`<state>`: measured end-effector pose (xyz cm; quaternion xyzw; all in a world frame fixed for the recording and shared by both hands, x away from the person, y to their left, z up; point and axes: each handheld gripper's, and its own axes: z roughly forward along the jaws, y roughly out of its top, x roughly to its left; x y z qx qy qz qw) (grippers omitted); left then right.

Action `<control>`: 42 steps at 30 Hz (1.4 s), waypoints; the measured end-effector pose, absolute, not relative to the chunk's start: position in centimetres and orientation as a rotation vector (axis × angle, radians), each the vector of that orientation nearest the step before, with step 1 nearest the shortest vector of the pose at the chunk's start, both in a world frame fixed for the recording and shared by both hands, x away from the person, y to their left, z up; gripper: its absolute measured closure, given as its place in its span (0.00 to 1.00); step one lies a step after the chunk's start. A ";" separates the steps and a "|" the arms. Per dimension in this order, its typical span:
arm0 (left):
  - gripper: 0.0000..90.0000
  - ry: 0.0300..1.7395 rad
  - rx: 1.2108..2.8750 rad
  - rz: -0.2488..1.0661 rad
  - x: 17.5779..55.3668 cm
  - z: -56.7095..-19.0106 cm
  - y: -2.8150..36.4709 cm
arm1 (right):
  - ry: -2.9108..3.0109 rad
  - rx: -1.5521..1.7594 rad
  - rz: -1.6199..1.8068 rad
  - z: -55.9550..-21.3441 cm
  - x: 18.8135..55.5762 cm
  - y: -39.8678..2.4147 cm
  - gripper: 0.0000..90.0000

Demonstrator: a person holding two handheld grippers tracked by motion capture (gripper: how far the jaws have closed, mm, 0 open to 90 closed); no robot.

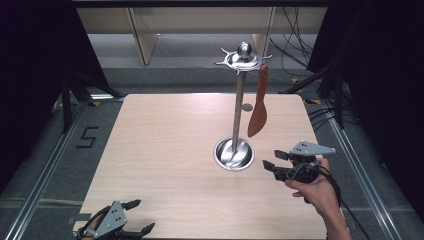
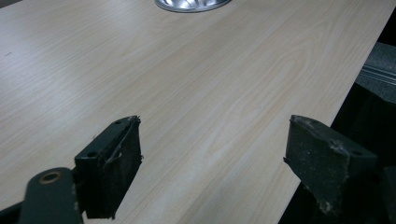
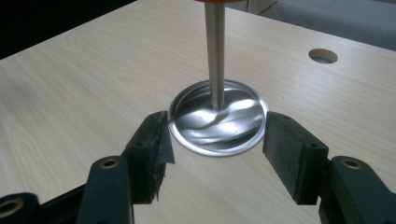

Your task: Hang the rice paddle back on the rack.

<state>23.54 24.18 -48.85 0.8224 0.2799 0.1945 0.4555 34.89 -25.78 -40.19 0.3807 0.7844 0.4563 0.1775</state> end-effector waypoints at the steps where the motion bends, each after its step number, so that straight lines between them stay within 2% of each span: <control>1: 0.20 0.675 2.049 0.486 23.6 -48.8 24.2 | 2.233 1.082 1.277 -40.4 34.8 -25.9 0.46; 12: 0.20 0.655 2.054 0.513 23.5 -48.8 24.5 | 2.254 1.092 1.259 -41.0 34.3 -25.8 0.42; 15: 0.20 0.678 2.047 0.483 23.4 -48.9 24.3 | 2.253 1.066 1.271 -41.0 34.3 -25.9 0.41; 42: 0.20 0.678 2.053 0.479 23.3 -48.8 24.2 | 2.318 1.141 1.264 -45.3 32.6 -25.6 0.37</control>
